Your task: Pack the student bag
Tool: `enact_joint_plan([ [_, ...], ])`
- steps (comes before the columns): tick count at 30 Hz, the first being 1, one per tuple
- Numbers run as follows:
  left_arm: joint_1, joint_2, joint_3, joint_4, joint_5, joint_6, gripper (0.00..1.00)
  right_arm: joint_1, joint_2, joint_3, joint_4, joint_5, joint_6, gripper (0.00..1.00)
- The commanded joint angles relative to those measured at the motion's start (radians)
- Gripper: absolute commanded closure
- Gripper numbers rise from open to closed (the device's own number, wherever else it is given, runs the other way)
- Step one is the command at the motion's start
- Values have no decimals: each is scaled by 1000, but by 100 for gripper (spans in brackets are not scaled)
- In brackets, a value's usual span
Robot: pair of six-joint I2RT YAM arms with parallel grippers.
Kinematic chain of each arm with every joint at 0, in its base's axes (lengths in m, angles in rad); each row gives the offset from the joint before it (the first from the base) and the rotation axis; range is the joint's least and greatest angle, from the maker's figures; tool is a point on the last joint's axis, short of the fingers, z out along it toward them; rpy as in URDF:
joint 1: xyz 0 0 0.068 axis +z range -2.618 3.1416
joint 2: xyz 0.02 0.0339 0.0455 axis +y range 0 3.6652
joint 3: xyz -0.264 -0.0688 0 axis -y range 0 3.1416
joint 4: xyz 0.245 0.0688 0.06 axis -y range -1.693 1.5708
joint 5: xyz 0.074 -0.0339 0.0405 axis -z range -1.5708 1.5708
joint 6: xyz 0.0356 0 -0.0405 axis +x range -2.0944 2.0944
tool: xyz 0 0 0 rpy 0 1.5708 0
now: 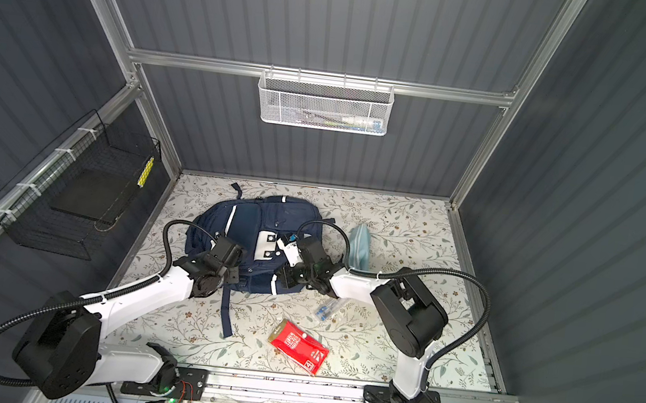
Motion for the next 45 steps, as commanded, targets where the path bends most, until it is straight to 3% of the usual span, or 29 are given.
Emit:
enact_joint_plan([
  [1, -1, -49, -21, 156, 161, 62, 77, -3, -33, -24, 12, -48, 19, 100],
  [4, -9, -53, -42, 255, 253, 98, 65, 1, -40, -39, 23, -45, 25, 100],
  [15, -44, 89, -42, 329, 282, 314, 63, 3, -39, -46, 27, -65, 24, 100],
  [20, -44, 166, -8, 305, 183, 352, 58, 4, -41, -40, 30, -86, 29, 100],
  [24, -46, 217, 6, 362, 256, 386, 57, 4, -44, -50, 62, -122, 49, 100],
  [26, -46, 251, 22, 356, 275, 379, 62, 4, -46, -59, 89, -134, 73, 100],
  [29, -46, 264, 22, 336, 225, 343, 88, 1, -46, -68, 120, -136, 97, 100],
  [31, -44, 234, 25, 289, 164, 319, 100, -1, -43, -69, 119, -126, 106, 100],
  [34, -37, 173, 37, 195, 68, 277, 100, -15, -39, -78, 117, -100, 131, 100],
  [39, -18, 93, -1, 143, 36, 214, 100, -38, -40, -90, 123, -59, 176, 100],
  [45, 44, 46, -61, 163, 119, 201, 100, -55, -58, -105, 122, 2, 233, 100],
])
